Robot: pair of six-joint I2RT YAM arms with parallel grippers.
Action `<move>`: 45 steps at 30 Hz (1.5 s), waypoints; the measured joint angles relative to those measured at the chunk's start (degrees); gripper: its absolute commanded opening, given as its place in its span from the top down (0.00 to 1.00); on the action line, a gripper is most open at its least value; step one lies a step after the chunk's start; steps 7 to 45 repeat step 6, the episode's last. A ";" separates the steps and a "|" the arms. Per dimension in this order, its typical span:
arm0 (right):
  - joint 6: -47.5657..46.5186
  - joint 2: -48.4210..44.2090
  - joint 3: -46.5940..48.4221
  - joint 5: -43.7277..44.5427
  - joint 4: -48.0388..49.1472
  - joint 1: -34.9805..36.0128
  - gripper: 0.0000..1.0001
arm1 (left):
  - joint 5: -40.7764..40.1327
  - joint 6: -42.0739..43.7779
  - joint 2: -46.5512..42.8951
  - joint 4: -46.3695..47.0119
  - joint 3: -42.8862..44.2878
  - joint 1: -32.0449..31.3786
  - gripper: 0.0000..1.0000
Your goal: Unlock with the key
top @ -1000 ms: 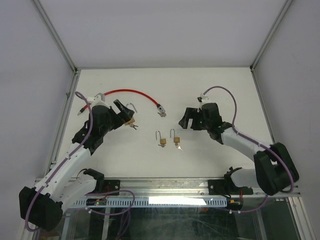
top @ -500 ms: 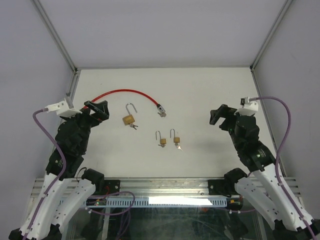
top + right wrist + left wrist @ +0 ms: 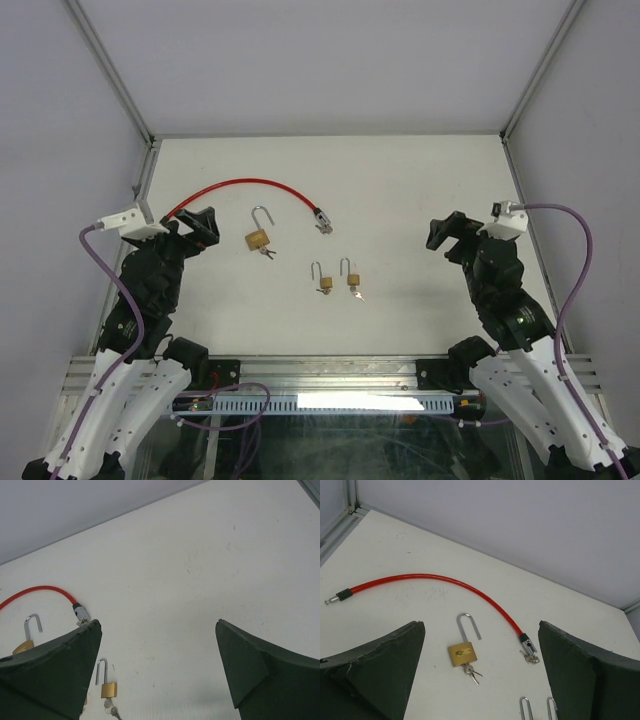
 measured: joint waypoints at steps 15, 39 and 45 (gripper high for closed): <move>0.00 0.90 -0.31 -0.22 0.24 0.00 0.00 | -0.74 0.04 0.00 0.09 0.00 0.39 0.01; 0.00 0.90 -0.31 -0.22 0.24 0.00 0.00 | -0.74 0.04 0.00 0.09 0.00 0.39 0.01; 0.00 0.90 -0.31 -0.22 0.24 0.00 0.00 | -0.74 0.04 0.00 0.09 0.00 0.39 0.01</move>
